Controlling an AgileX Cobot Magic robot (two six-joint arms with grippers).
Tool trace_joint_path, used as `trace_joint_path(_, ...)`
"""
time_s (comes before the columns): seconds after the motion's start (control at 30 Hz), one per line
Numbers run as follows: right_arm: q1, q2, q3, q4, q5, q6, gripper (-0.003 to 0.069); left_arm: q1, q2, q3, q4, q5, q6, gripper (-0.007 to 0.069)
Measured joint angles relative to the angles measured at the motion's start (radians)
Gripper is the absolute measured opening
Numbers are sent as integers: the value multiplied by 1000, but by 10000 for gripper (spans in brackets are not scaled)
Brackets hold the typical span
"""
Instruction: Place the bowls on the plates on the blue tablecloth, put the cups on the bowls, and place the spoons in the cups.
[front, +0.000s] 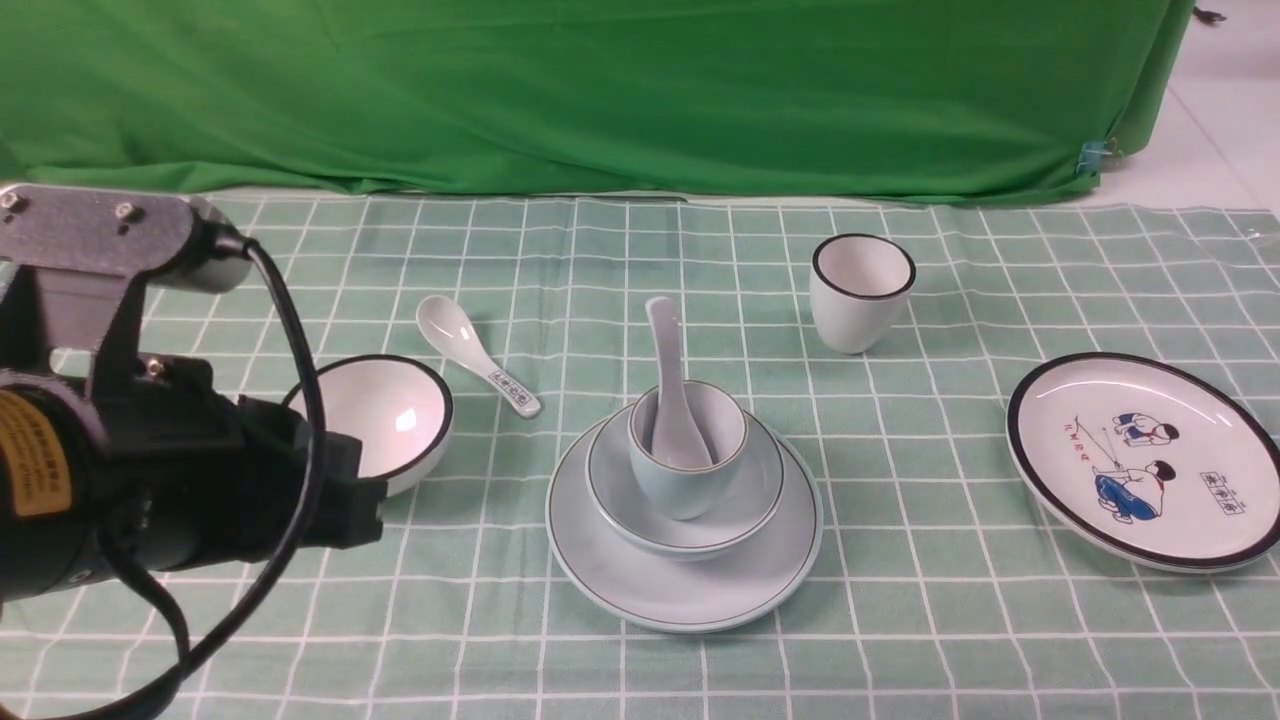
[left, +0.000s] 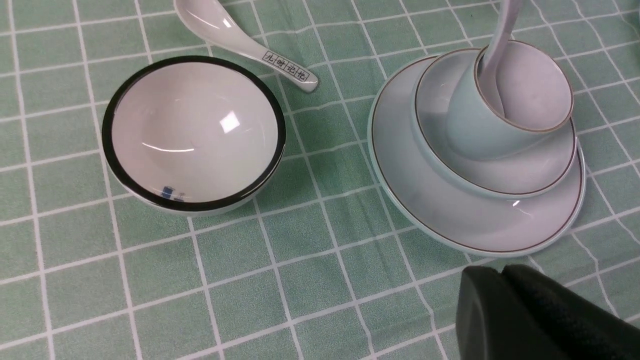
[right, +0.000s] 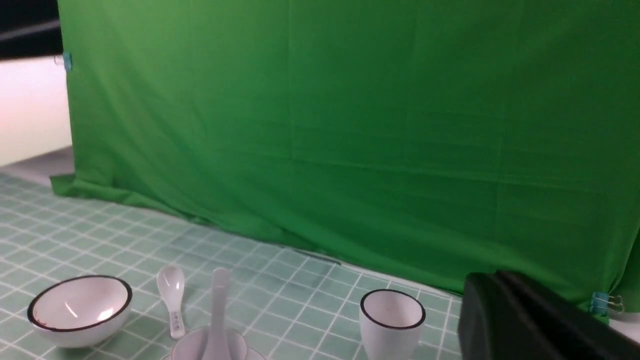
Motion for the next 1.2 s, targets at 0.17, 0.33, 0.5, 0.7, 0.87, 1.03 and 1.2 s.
trace_joint_path(0.17,0,-93,204,0,-149,38,23,0,-3,0,0,25,1,9)
trace_joint_path(0.33,0,-95,236,0,-238,50,29,0,-100,48,2,58,4,9)
trace_joint_path(0.5,0,-95,236,0,-253,55,34,0,-324,148,4,65,4,9)
trace_joint_path(0.7,0,-95,236,0,-254,56,46,0,-546,211,-24,77,8,9)
trace_joint_path(0.87,0,-95,236,0,-256,56,70,0,-647,212,-36,76,27,9)
trace_joint_path(1.03,-1,-95,236,0,-257,56,87,0,-658,215,-37,76,44,9)
trace_joint_path(1.2,-1,-95,236,0,-257,56,100,0,-658,228,-26,1,102,9)
